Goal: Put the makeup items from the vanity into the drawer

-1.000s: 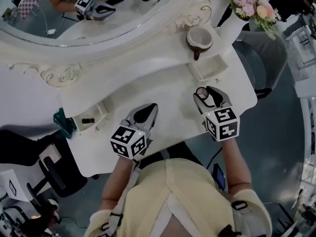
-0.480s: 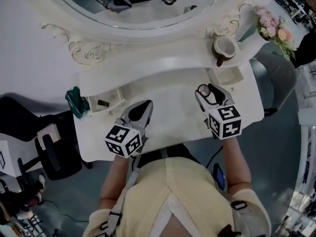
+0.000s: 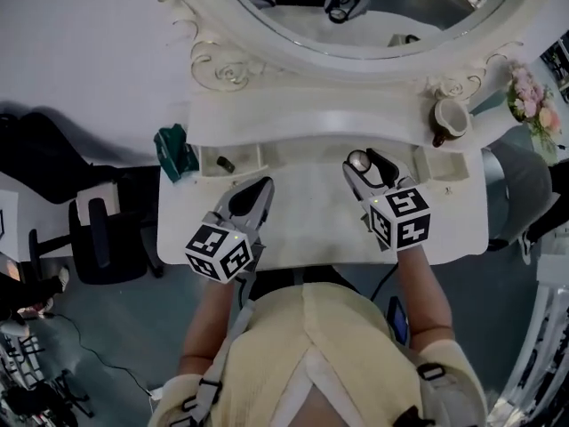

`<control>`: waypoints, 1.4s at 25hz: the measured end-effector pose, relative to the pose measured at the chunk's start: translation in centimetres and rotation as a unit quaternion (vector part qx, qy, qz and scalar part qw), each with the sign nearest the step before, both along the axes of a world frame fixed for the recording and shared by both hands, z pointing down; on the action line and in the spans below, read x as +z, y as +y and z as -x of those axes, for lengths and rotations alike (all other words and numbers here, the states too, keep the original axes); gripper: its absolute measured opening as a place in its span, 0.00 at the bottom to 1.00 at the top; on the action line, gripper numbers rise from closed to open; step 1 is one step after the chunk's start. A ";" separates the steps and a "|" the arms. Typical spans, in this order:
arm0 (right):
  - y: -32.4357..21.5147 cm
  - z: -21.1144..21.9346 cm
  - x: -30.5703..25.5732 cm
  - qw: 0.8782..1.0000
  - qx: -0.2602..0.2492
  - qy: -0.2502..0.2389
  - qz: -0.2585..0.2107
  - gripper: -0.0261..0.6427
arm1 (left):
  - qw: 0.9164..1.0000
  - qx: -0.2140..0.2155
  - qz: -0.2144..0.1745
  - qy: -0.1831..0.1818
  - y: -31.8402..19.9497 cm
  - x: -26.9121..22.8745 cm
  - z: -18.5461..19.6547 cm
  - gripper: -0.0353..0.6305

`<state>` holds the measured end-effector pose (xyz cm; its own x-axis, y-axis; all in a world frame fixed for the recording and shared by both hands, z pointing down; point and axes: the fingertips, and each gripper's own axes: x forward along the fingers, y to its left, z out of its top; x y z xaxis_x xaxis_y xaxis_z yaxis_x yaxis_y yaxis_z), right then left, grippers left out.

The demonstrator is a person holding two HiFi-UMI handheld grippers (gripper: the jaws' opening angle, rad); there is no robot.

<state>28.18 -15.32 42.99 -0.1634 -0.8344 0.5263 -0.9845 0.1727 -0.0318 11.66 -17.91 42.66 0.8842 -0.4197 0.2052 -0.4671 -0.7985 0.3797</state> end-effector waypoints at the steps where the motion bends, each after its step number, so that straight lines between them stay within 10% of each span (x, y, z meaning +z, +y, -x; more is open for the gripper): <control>1: -0.7 1.0 -0.1 1.000 -0.014 -0.001 -0.001 0.38 | 1.000 -0.009 0.000 0.003 -0.2 -0.1 0.8 0.05; 14: -7.0 13.7 0.4 0.985 -0.171 -0.009 0.004 0.38 | 0.991 -0.133 0.020 0.009 -1.8 0.6 10.3 0.04; 35: -10.0 22.4 4.4 0.965 -0.246 0.006 0.086 0.38 | 0.986 -0.160 0.020 -0.032 -2.4 1.7 13.6 0.05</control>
<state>5.83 -25.36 47.36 -0.5098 -0.5573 0.6554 -0.7856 0.6120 -0.0906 -1.93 -20.30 44.38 0.6919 -0.6660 0.2790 -0.7175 -0.5910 0.3687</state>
